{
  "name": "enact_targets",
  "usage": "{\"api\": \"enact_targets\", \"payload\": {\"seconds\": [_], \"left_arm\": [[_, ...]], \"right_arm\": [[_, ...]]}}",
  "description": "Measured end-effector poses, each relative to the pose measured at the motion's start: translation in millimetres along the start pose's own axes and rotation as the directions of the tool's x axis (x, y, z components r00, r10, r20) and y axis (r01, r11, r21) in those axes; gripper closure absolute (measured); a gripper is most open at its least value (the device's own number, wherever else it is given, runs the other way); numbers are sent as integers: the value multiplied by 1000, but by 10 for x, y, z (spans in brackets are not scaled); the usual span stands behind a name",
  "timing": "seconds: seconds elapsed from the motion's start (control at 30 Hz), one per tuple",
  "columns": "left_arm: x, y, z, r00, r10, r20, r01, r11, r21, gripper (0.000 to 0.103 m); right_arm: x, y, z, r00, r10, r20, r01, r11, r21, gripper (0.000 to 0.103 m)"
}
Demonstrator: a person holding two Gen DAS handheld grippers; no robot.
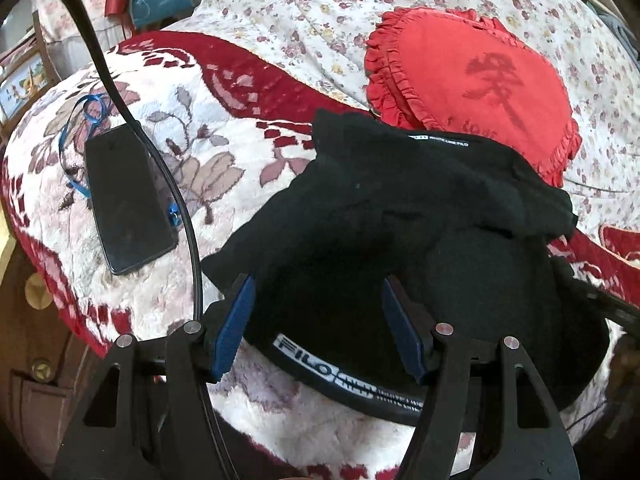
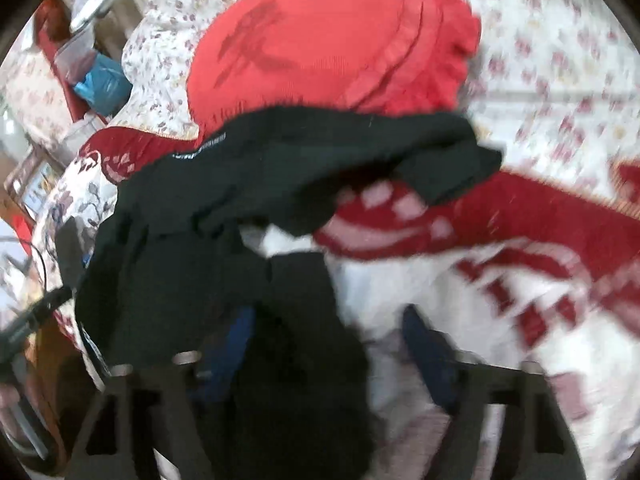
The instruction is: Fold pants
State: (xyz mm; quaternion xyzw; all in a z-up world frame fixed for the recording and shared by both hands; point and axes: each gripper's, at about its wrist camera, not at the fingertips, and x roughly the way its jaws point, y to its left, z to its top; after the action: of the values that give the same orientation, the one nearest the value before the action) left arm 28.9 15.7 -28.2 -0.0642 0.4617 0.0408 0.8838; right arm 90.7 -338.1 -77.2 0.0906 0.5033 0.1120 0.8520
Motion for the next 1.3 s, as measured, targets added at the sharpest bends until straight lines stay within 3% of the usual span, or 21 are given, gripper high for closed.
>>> {"api": "enact_targets", "payload": {"seconds": [0.1, 0.17, 0.27, 0.3, 0.33, 0.37, 0.4, 0.47, 0.5, 0.67, 0.7, 0.77, 0.87, 0.93, 0.97, 1.03, 1.1, 1.17, 1.23, 1.3], "left_arm": [[-78, -39, -22, 1000, -1, 16, 1, 1000, 20, 38], [-119, -49, -22, 1000, 2, 29, -2, 1000, 29, 38], [-128, -15, -13, 999, -5, 32, 4, 1000, 14, 38], [-126, -3, -12, 999, -10, 31, 10, 1000, 5, 38], [-122, -2, -9, 999, -14, 30, 14, 1000, -1, 38], [-118, -3, -14, 999, -19, 29, 20, 1000, -6, 38], [-113, -13, -22, 999, -22, 27, 22, 1000, -7, 38], [-95, -47, -42, 999, -26, 19, 26, 1000, -4, 38], [-94, -63, -50, 999, -29, 16, 29, 1000, -1, 38], [-117, -48, -83, 1000, -12, 21, 12, 1000, 10, 38], [-114, -16, -82, 1000, -11, 18, 11, 1000, -1, 38], [-103, 59, -82, 1000, -14, 10, 14, 1000, -28, 38], [-72, 191, -97, 999, -33, -10, 32, 996, -79, 38], [-36, 269, -112, 999, -37, -29, 34, 994, -107, 38], [-11, 307, -120, 999, -37, -39, 32, 992, -120, 38], [34, 396, -136, 998, -38, -52, 30, 988, -151, 38], [65, 457, -139, 997, -45, -60, 34, 983, -181, 38], [102, 499, -128, 996, -65, -63, 51, 976, -213, 38], [162, 496, -108, 995, -65, -70, 48, 973, -227, 38], [228, 498, -104, 996, -47, -72, 29, 970, -240, 38]], "right_arm": [[58, 41, -72, 1000, 5, 28, -5, 1000, -7, 83], [-136, 64, -117, 998, 15, 67, -16, 1000, 5, 85], [-672, -4, -194, 977, -100, 186, 100, 995, 12, 85], [-862, -47, -231, 963, -156, 222, 154, 988, 25, 85], [-1069, -104, -289, 934, -246, 259, 243, 969, 43, 85], [-1198, -164, -350, 899, -342, 272, 339, 939, 62, 83], [-1268, -249, -396, 869, -419, 264, 413, 907, 83, 62], [-1296, -508, -514, 855, -481, 194, 462, 876, 137, 39], [-1321, -642, -580, 845, -509, 167, 482, 858, 176, 39], [-1526, -1058, -814, 868, -479, 130, 416, 845, 337, 37], [-1507, -1071, -826, 879, -460, 122, 400, 853, 335, 37], [-1358, -1058, -835, 925, -365, 105, 316, 894, 318, 37], [-1101, -1006, -890, 962, -259, 81, 223, 924, 310, 37], [-927, -899, -901, 973, -223, 63, 199, 943, 267, 46], [-845, -794, -910, 978, -201, 58, 184, 958, 219, 63], [-750, -619, -918, 964, -260, 62, 250, 959, 137, 71], [-751, -534, -905, 952, -295, 82, 288, 954, 87, 94], [-852, -581, -883, 959, -262, 110, 248, 960, 126, 95], [-984, -612, -864, 947, -289, 138, 274, 954, 123, 96], [-1049, -652, -874, 952, -275, 136, 259, 958, 124, 96]]}}
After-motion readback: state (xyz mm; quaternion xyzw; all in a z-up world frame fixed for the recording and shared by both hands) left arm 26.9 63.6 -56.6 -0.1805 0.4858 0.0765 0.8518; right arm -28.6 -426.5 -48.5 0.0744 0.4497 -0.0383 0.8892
